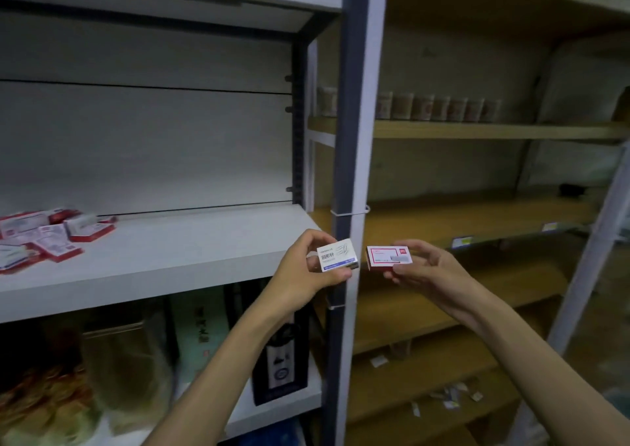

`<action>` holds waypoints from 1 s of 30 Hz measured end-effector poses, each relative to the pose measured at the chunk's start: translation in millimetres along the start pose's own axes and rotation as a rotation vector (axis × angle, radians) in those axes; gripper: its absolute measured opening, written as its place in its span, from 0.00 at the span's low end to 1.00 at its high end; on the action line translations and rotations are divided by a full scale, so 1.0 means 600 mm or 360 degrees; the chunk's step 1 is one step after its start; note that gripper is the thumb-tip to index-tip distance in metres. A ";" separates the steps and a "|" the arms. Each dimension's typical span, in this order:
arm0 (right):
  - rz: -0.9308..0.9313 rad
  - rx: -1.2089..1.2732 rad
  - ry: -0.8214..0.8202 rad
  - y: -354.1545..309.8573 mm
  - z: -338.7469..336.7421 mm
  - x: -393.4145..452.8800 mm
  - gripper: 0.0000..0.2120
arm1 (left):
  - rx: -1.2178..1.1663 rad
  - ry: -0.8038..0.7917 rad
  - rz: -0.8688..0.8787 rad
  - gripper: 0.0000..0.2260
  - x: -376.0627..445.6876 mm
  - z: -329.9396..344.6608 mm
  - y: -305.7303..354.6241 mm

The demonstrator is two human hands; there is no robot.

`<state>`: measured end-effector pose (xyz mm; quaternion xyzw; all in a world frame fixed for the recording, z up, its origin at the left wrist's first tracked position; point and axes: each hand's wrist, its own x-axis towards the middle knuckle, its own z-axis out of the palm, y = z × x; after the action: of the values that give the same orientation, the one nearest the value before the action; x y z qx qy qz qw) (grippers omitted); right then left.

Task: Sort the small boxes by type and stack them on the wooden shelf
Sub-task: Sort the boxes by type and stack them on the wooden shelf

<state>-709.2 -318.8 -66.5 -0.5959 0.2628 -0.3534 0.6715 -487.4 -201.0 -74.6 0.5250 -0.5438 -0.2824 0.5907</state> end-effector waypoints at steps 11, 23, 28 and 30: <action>-0.0084 -0.0117 0.0109 -0.042 -0.241 0.098 0.22 | 0.0239 -0.0004 -0.0014 0.20 0.180 0.221 -0.040; -0.0113 -0.1066 0.0166 -0.043 -0.460 0.342 0.16 | 0.0467 0.0133 -0.0064 0.18 0.409 0.289 -0.107; -0.0114 -0.1425 0.0185 -0.016 -0.527 0.450 0.18 | 0.0609 0.0132 -0.0188 0.16 0.455 0.300 -0.144; -0.0131 -0.1537 0.0122 -0.013 -0.545 0.491 0.18 | 0.0663 0.0120 -0.0239 0.16 0.471 0.305 -0.151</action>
<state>-783.5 -752.0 -88.1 -0.8358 0.3975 -0.2391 0.2935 -567.5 -540.2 -86.9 0.6848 -0.5273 -0.1873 0.4668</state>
